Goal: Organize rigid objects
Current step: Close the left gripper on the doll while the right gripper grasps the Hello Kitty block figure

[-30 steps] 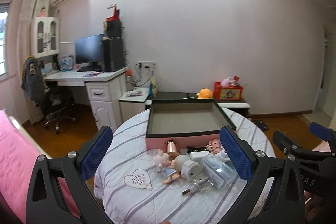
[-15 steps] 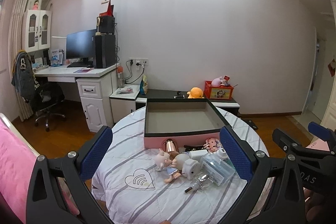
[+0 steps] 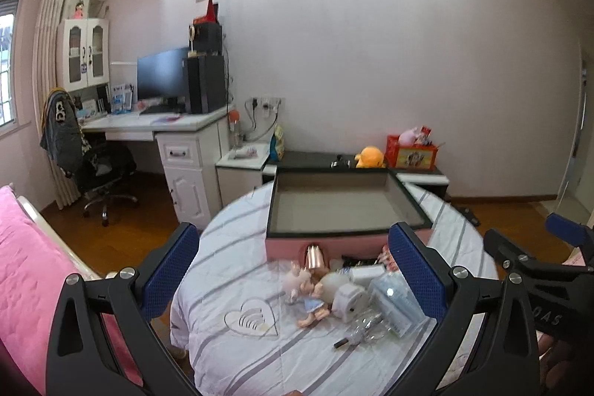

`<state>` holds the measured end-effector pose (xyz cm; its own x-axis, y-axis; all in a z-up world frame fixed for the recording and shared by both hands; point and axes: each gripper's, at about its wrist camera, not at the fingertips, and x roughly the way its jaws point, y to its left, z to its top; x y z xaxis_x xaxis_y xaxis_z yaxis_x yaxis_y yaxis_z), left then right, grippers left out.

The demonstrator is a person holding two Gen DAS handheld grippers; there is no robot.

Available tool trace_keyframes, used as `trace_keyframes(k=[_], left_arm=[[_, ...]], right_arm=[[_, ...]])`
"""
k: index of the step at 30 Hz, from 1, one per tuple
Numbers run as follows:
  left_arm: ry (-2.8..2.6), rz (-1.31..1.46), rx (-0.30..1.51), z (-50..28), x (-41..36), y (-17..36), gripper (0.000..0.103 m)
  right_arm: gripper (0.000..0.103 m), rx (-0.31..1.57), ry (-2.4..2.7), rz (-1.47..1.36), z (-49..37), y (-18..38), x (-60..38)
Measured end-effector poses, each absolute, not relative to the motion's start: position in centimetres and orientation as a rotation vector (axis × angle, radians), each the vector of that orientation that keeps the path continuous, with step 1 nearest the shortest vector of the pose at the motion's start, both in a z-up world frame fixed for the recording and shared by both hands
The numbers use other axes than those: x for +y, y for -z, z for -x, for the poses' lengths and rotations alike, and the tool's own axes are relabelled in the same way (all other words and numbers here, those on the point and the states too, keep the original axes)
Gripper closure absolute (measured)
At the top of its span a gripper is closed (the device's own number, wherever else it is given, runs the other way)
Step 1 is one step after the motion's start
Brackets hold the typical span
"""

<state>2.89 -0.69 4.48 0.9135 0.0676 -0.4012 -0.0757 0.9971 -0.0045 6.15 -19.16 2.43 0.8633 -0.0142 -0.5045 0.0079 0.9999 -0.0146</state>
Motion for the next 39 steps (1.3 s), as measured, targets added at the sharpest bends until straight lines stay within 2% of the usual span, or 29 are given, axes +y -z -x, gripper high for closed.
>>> trace_keyframes(k=[7,16,28,33,39], left_arm=[[-0.077,0.056,0.631,-6.1,1.1,2.2,0.000],[-0.063,0.045,0.765,-8.3,1.7,6.9,0.000],[-0.054,0.090,0.824,-11.9,2.3,8.1,0.000],[-0.060,0.105,0.859,-13.5,2.4,9.2,0.000],[-0.047,0.112,0.887,-14.7,2.0,9.9,0.000]], right_arm=[[0.000,0.683,0.017,0.006,-8.6,2.6,-20.7],[0.000,0.791,-0.002,-0.028,-10.6,6.2,-22.2],[0.000,0.857,-0.038,-0.054,-12.5,7.9,-22.6],[0.006,0.899,-0.092,-0.024,-13.2,8.9,-21.7],[0.008,0.905,-0.114,-0.072,-13.4,9.5,-22.9]])
